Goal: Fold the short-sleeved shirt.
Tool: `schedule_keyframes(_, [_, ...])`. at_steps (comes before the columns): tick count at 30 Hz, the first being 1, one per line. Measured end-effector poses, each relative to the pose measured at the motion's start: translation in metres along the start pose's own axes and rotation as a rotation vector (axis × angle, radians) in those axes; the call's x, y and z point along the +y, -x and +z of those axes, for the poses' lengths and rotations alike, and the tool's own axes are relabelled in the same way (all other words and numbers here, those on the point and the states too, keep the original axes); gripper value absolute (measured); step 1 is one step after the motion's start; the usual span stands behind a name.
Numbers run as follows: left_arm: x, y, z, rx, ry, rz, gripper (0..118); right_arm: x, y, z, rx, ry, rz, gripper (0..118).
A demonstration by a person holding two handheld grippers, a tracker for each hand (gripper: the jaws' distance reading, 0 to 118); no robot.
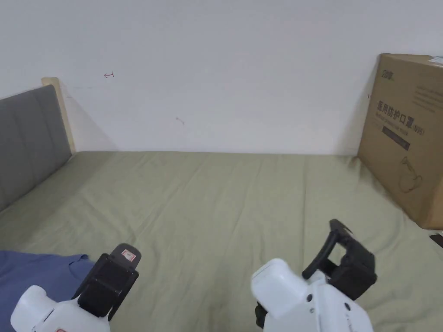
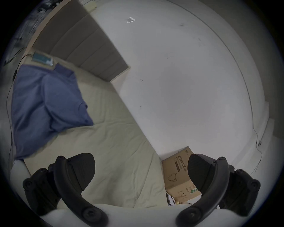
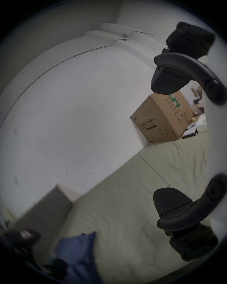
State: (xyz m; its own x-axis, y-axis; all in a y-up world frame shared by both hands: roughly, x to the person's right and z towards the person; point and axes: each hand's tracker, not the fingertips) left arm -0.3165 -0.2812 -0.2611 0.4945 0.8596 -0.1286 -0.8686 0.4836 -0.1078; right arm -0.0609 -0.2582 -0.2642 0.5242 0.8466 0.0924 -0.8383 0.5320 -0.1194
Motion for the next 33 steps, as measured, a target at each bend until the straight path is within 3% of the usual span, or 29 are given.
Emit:
schedule_keyframes(2, [0.0,-0.002,-0.002,0.034,0.01,-0.045,118,0.001,0.001,0.001,0.039,0.005,-0.031,118])
schedule_keyframes(6, [0.004,-0.032,-0.004,0.058,-0.034,-0.322,118,0.003,-0.028,-0.002,0.083,0.042,-0.319,118])
schedule_keyframes(13, [-0.018,-0.097,0.008,-0.014,-0.109,-0.97,118,-0.034,-0.082,-0.013,0.093,0.099,-0.908,118])
schedule_keyframes(16, [-0.038,-0.1,0.01,0.051,-0.174,-1.123,118,-0.061,-0.084,-0.02,0.141,0.148,-1.076,118])
schedule_keyframes(18, [-0.047,-0.095,0.011,0.054,-0.196,-1.105,118,-0.074,-0.079,-0.023,0.161,0.202,-1.098,118])
schedule_keyframes(26, [-0.029,-0.092,0.011,0.054,-0.18,-1.042,118,-0.063,-0.077,-0.013,0.073,0.133,-0.958,118])
schedule_keyframes(33, [-0.021,-0.091,0.013,0.028,-0.14,-1.014,118,-0.053,-0.078,-0.006,0.054,0.094,-0.904,118])
